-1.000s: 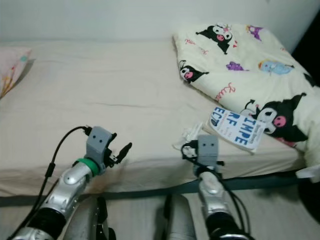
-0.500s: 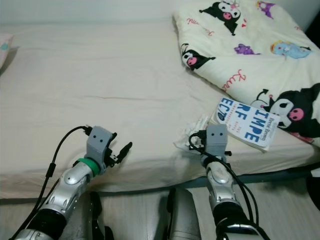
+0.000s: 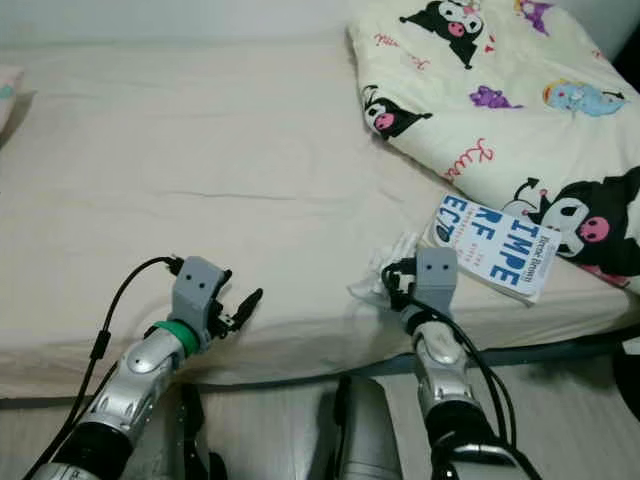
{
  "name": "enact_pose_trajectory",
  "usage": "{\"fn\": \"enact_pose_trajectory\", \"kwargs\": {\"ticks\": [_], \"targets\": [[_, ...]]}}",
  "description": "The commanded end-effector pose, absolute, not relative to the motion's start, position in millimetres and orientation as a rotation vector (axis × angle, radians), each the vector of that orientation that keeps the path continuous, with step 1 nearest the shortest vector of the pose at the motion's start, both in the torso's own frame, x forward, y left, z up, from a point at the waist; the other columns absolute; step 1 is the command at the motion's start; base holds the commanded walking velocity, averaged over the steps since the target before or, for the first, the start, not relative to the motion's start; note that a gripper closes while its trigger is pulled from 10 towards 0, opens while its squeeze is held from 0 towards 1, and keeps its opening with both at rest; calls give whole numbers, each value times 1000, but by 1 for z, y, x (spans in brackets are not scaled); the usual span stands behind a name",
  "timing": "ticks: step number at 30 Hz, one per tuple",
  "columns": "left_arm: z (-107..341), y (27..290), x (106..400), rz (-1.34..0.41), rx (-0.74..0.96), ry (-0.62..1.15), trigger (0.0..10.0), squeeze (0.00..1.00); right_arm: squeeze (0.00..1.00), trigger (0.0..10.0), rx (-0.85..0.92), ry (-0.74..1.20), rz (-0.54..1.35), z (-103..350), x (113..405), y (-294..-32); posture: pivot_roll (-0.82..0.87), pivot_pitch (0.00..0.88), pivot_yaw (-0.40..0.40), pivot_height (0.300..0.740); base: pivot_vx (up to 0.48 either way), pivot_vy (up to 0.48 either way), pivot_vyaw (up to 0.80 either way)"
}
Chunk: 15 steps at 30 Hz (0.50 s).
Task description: Clean up the room
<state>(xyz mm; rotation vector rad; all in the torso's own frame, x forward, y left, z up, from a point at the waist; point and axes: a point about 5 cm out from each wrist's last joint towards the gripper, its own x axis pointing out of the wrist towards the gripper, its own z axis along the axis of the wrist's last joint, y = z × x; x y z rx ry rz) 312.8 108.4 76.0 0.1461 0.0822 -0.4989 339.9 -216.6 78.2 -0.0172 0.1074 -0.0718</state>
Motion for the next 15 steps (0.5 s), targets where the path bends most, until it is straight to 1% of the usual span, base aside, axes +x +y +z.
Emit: {"fn": "enact_pose_trajectory", "kwargs": {"ticks": [1,3,7,9,10,11,12,15], "targets": [[69,112,308,-494,156,116,10000,0,1000,10000,32,196,-58,66,338,-213,10,124,56,561,0,0,0],[68,113,307,-491,158,118,10000,0,1000,10000,49,225,-39,66,341,-210,23,124,54,561,0,0,0],[68,116,306,-481,164,121,10000,0,1000,10000,159,309,46,66,348,-199,39,123,54,561,0,0,0],[68,118,306,-478,166,122,10000,0,1000,10000,167,342,62,64,348,-197,39,123,54,561,0,0,0],[68,119,306,-476,168,122,10000,0,1000,10000,171,391,66,59,347,-195,48,119,52,561,0,0,0],[68,119,306,-476,168,122,10000,0,1000,10000,171,391,66,59,347,-195,48,119,52,561,0,0,0],[68,121,306,-468,171,124,10000,0,0,10000,135,480,42,48,341,-195,57,116,51,561,0,0,0],[68,123,307,-463,173,126,10000,0,0,10000,87,532,1,41,337,-198,61,112,52,561,0,0,0]]}}
